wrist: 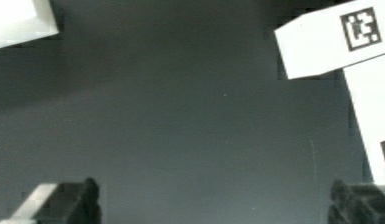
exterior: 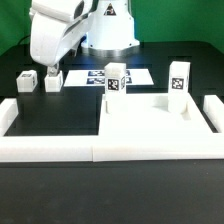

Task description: Assemble square table

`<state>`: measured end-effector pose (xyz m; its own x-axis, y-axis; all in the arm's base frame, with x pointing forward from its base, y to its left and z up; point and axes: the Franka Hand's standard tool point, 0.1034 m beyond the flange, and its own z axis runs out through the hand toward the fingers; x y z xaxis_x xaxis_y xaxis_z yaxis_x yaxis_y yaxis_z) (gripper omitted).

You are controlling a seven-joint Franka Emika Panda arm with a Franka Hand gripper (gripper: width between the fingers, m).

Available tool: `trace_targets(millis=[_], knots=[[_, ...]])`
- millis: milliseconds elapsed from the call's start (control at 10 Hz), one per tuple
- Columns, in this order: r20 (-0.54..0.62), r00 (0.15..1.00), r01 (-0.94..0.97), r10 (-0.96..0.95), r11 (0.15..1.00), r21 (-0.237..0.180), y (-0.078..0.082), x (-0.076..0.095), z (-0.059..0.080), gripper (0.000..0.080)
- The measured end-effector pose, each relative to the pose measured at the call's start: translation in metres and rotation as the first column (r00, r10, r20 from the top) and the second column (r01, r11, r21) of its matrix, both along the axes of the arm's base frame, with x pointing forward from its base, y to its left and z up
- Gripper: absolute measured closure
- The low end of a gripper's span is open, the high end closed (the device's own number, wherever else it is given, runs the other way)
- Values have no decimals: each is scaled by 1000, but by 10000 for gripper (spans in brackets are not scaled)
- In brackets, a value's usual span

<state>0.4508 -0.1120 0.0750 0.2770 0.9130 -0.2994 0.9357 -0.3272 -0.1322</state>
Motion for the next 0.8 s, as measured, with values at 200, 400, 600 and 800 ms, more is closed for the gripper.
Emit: trace_targets(millis=[200, 400, 600, 800], knots=[[40, 987, 154, -153, 988, -26, 3, 0, -1, 150], [79, 903, 427, -423, 903, -52, -14, -13, -7, 150], [88, 754, 657, -651, 749, -83, -33, -28, -14, 150], [78, 582, 811, -809, 572, -120, -26, -63, -35, 150]])
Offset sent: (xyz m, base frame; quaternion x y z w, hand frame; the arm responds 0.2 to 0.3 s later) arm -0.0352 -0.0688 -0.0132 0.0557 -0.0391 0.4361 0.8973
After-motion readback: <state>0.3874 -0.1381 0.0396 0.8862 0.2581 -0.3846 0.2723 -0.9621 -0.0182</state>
